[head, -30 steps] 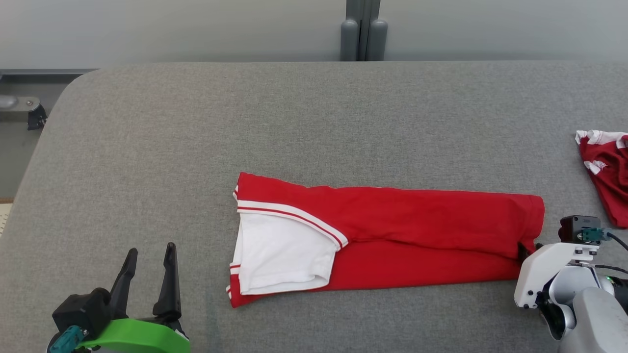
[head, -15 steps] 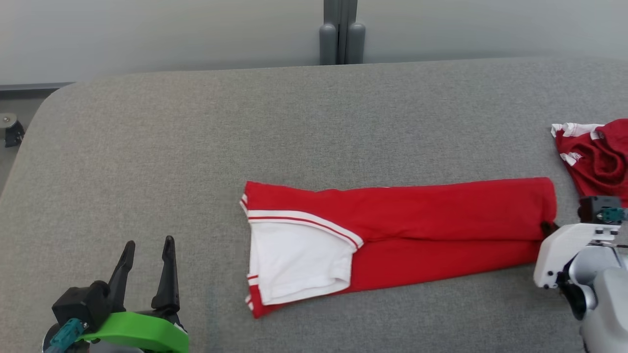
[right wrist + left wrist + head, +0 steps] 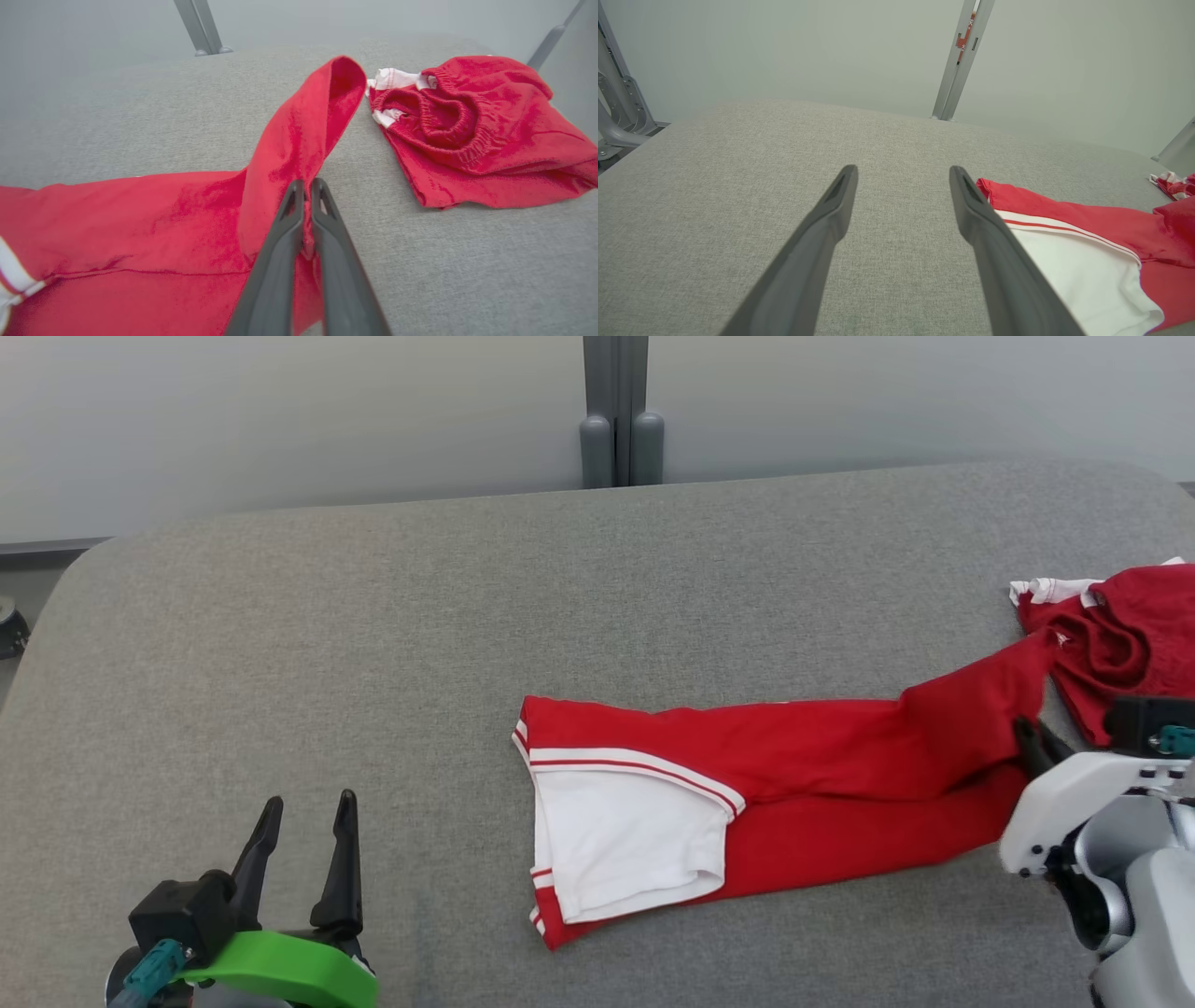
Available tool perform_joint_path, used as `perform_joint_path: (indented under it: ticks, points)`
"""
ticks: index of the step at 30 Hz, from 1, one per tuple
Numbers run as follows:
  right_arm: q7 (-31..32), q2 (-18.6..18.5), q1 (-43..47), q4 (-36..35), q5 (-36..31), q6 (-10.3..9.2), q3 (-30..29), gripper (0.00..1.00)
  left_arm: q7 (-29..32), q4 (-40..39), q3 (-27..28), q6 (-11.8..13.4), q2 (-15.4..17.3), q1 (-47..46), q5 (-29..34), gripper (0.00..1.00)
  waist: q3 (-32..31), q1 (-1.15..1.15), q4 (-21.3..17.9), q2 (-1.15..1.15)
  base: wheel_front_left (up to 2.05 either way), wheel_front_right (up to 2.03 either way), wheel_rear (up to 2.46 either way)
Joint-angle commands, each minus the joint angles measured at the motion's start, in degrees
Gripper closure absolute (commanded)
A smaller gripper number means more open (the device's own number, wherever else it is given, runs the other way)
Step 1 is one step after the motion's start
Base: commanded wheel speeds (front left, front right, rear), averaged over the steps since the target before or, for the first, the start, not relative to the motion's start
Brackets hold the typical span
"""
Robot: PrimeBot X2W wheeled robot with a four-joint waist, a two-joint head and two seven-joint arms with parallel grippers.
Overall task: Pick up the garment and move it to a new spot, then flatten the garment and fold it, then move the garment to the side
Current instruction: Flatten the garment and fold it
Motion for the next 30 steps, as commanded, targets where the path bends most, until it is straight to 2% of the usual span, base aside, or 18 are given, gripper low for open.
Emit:
perform_joint_path:
  ticks: [1,8,13,20,30]
  points:
    - [0.52,0.77,1.16,-2.40,1.79,-0.08,1.43,1.00,-0.06,0.05,0.16,-0.16,0.19,-0.84,0.53,0.00,-0.34,0.00,0.52,0.00,0.00,0.00,0.00]
    - [4.29,4.84,5.48,-14.97,7.74,-0.07,10.08,1.00,0.47,-0.27,-0.33,-0.21,0.36,-0.45,0.19,0.00,-1.01,0.00,2.42,0.00,0.00,0.00,0.00]
    - [5.24,7.98,4.99,-17.13,10.55,-0.07,14.89,1.00,0.62,-0.32,-0.53,-0.33,0.30,-0.86,-0.02,0.00,-0.85,0.00,3.79,0.00,0.00,0.00,0.00]
    - [3.42,10.29,1.51,-12.58,14.16,-0.05,22.87,1.00,0.70,0.15,-1.22,-0.92,-0.34,-1.71,0.08,0.00,-0.12,0.00,6.44,0.00,0.00,0.00,0.00]
    - [-3.38,10.50,-5.17,1.50,21.70,-0.05,31.78,1.00,0.72,2.16,-3.06,-2.17,-1.89,-3.50,0.69,0.00,0.32,0.00,10.40,0.00,0.00,0.00,0.00]
